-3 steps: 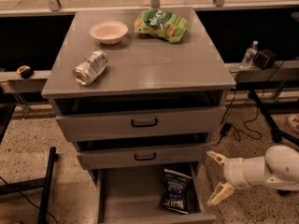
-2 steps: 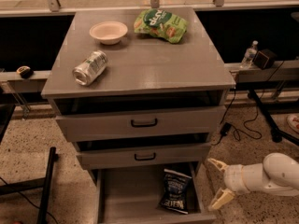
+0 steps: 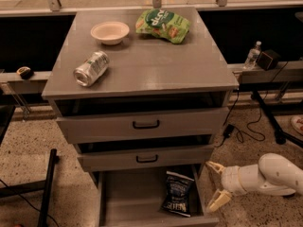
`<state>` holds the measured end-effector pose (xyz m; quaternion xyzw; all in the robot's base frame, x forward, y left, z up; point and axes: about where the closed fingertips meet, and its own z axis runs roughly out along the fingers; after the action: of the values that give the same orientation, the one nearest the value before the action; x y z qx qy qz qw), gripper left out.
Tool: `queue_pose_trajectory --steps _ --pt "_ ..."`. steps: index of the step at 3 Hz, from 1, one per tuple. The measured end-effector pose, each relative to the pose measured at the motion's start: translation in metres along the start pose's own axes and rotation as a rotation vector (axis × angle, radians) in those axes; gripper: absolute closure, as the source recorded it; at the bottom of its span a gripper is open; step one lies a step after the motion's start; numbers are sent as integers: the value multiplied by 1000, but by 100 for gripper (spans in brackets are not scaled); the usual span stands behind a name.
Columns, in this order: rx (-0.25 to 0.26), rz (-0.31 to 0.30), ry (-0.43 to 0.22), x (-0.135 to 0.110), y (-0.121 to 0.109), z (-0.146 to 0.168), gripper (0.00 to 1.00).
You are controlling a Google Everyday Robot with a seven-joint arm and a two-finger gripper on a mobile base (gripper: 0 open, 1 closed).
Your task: Pick blue chip bag from bottom drawer and place on counter
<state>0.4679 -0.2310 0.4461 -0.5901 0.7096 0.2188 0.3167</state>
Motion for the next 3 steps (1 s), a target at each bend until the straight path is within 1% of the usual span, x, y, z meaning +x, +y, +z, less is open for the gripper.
queue_pose_trajectory --steps 1,2,3 --pt "8 42 -44 19 -20 41 0" --pt "15 138 -114 58 -26 87 0" --pt "10 133 -156 76 -25 112 0"
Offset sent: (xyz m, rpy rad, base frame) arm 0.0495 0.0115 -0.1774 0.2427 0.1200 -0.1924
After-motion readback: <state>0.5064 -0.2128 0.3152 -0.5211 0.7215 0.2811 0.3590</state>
